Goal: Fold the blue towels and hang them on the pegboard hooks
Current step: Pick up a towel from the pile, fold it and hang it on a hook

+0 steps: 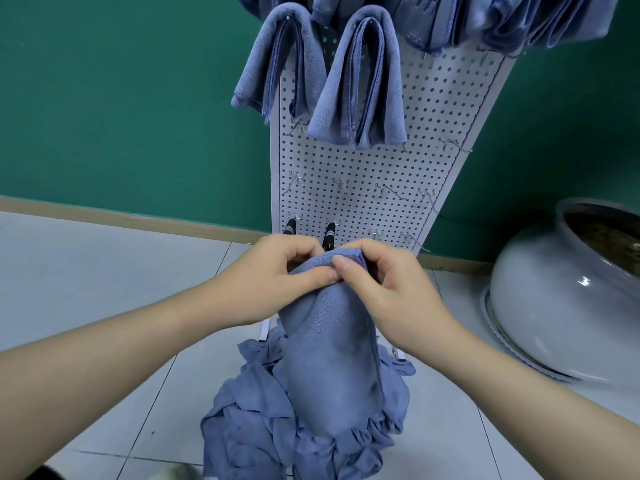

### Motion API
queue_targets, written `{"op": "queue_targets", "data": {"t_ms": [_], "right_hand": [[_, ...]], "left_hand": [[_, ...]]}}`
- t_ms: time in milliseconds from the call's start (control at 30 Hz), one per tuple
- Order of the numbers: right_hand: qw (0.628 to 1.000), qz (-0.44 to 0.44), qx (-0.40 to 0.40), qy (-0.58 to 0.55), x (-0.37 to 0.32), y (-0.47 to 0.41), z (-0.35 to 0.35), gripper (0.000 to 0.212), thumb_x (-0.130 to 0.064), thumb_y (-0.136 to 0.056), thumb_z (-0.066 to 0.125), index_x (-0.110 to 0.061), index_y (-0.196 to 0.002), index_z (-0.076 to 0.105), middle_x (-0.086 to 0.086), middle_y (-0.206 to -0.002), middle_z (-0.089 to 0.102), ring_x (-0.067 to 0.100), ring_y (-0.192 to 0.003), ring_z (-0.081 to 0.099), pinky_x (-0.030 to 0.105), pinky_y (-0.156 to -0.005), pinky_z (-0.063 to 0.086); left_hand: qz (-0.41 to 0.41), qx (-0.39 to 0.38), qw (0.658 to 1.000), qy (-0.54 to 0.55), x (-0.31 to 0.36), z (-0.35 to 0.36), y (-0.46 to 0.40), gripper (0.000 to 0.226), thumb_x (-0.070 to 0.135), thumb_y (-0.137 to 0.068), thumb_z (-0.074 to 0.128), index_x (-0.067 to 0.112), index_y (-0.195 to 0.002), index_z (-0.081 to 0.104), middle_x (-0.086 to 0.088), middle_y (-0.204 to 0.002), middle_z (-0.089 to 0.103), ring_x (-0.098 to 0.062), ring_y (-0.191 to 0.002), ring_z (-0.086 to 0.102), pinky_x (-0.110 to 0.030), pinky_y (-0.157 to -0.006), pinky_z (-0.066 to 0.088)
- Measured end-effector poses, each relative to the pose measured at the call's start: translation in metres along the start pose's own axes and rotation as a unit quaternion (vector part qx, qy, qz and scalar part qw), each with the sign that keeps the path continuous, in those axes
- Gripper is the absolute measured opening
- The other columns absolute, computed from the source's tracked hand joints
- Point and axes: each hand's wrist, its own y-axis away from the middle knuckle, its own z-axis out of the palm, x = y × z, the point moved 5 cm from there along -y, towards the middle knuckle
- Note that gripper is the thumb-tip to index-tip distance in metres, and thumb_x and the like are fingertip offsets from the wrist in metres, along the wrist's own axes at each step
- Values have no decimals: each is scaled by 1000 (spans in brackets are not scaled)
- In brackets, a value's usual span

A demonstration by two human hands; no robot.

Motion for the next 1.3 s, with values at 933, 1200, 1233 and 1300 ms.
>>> {"op": "queue_targets", "data": {"t_ms": [933, 1200, 1233, 1300], "right_hand": [[976, 36, 197, -89, 8, -13, -55, 65, -52, -105, 47, 12, -92, 48, 27, -78, 48, 19, -76, 42, 35, -71, 36], [968, -52, 239, 60, 2, -9, -64, 39, -21, -112, 41, -16, -74, 38, -11, -67, 34, 3, -65, 32, 19, -61, 31], [966, -55, 241, 73, 3, -9, -65, 38, -21, -112, 42, -10, -75, 40, -6, -68, 35, 5, -66, 33, 21, -62, 31], [965, -54, 245, 76, 3, -10, -65, 41, -23, -111, 45, -1, -76, 41, 3, -69, 35, 7, -66, 33, 23, -61, 31]], "left_hand": [[71, 67, 994, 52, 31, -24, 8, 21, 6, -93, 72, 22, -105, 74, 5, -87, 76, -7, -73, 68, -24, -66, 57], [32, 31, 993, -108, 24, -21, 10, 54, 58, -91, 66, 10, -71, 53, -9, -63, 67, -20, -56, 62, -32, -53, 46], [34, 48, 991, -123, 23, -24, 7, 55, 63, -89, 61, 12, -70, 51, -10, -63, 64, -26, -59, 59, -36, -54, 46], [40, 80, 987, -134, 25, -30, 4, 51, 60, -88, 63, 15, -69, 49, -10, -63, 61, -30, -61, 56, -40, -55, 47]]}}
